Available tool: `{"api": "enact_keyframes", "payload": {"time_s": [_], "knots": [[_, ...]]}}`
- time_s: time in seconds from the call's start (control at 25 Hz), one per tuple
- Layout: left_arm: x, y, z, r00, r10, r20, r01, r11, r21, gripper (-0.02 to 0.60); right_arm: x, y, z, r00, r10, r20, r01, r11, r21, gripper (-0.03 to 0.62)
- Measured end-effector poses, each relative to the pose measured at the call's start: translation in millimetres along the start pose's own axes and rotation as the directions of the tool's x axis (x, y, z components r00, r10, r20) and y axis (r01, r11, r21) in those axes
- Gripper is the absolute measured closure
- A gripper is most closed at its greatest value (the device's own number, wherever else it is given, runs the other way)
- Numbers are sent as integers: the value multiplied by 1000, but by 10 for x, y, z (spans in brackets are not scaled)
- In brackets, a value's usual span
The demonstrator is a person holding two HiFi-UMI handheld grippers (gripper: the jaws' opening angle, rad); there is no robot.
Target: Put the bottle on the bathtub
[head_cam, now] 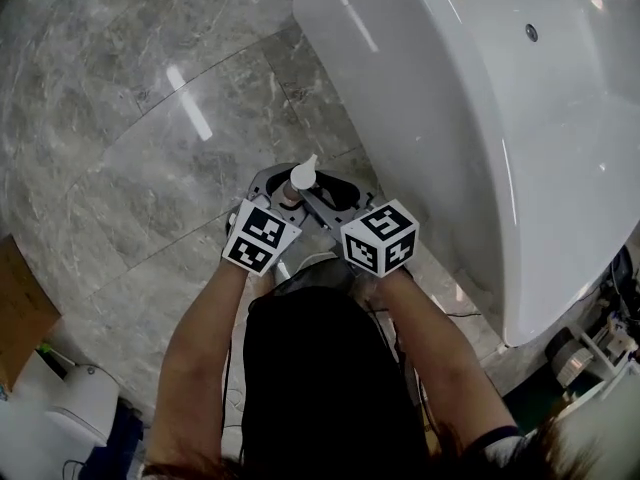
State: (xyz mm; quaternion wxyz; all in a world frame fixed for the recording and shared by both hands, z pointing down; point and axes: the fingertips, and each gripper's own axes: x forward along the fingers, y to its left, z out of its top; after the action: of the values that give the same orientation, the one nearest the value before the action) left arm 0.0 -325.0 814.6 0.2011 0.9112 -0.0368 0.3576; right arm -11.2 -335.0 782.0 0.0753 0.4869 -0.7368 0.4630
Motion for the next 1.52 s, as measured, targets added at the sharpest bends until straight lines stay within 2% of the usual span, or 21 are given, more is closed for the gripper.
{"api": "enact_keyframes", "payload": {"time_s": [0.16,0.36,0.64,0.68,0.76,0.84,1.04,1.52], "knots": [[198,172,-141,998,48,-28,-47,999,15,359,164,-202,-83,1000,-27,6,27,1000,-9,456],[358,340,-243,994,96,-51,-92,993,72,360,309,-375,-145,998,-67,23,67,997,-23,468],[592,517,-302,993,107,-58,-96,982,163,365,456,-613,-189,992,-118,50,118,993,0,478],[626,546,-316,992,113,-60,-101,980,173,365,477,-637,-204,991,-124,50,124,992,0,489],[697,594,-352,989,131,-67,-115,972,206,371,519,-680,-254,990,-135,43,135,991,8,556],[746,610,-365,988,141,-58,-125,966,228,371,532,-724,-289,989,-139,54,137,990,38,560],[780,627,-253,990,143,-7,-138,966,219,380,494,-784,-209,986,-127,112,118,990,77,560],[676,546,-439,990,140,-22,-133,971,199,379,505,-657,-394,994,-94,63,89,993,78,560]]}}
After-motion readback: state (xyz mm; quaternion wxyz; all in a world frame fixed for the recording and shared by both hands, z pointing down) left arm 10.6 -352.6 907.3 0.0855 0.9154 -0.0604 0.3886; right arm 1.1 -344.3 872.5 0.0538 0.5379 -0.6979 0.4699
